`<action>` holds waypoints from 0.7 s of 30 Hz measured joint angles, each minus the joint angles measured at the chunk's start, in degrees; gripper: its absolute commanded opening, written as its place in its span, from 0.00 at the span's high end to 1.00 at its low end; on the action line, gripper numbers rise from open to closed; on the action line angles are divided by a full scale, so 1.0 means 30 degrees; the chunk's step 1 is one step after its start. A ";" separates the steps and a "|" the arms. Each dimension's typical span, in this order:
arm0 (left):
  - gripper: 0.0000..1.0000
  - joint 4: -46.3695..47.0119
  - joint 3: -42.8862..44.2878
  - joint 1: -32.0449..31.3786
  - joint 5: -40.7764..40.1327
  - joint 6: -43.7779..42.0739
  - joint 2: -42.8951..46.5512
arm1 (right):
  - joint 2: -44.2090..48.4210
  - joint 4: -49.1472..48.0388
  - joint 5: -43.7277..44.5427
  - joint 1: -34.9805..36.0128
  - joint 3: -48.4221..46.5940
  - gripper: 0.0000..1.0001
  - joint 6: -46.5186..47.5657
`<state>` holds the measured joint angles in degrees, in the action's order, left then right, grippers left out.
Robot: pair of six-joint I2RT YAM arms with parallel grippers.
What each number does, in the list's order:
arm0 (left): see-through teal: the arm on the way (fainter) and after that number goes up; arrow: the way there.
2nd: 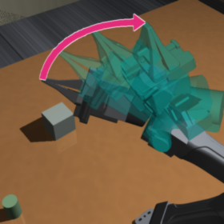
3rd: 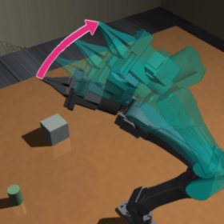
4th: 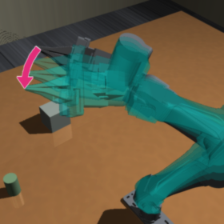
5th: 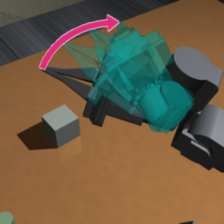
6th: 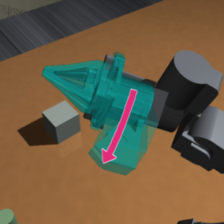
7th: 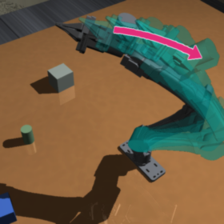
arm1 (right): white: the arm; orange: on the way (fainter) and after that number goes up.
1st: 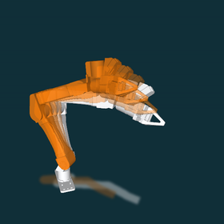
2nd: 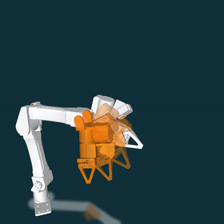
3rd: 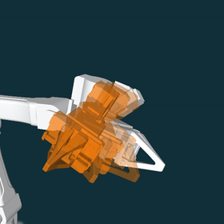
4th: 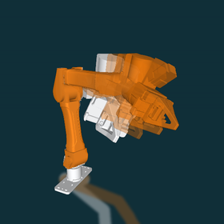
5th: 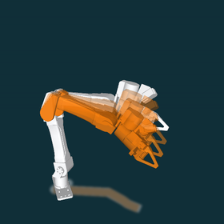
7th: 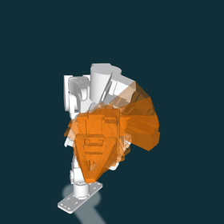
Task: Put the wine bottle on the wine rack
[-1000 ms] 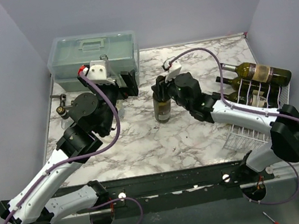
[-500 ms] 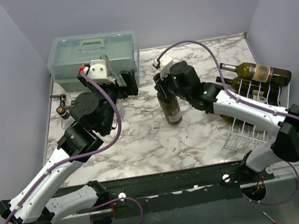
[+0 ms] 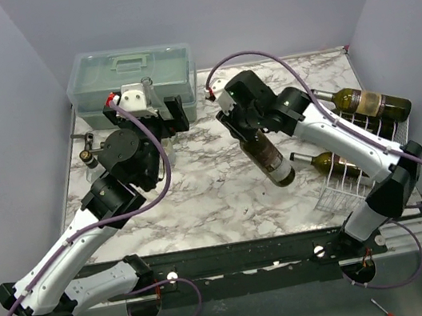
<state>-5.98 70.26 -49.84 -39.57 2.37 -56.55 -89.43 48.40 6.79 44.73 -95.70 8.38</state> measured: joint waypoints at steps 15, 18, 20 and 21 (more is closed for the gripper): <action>0.01 0.0255 -0.0291 0.0080 -0.0350 -0.0015 0.0066 | -0.2892 0.3424 0.2659 0.0627 0.0896 0.99 -0.0131; 0.01 0.0262 -0.0328 0.0080 -0.0350 -0.0022 0.0073 | -0.3534 0.3402 0.3082 0.0860 0.1253 0.99 -0.0095; 0.01 0.0262 -0.0335 0.0080 -0.0350 -0.0022 0.0073 | -0.3920 0.3373 0.3417 0.1078 0.1486 0.99 -0.0007; 0.01 0.0262 -0.0335 0.0080 -0.0350 -0.0022 0.0087 | -0.4087 0.3388 0.3541 0.1166 0.1552 0.99 0.0051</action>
<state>-5.19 69.25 -49.60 -40.62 2.31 -56.29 -101.69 58.57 17.41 48.23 -91.05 8.54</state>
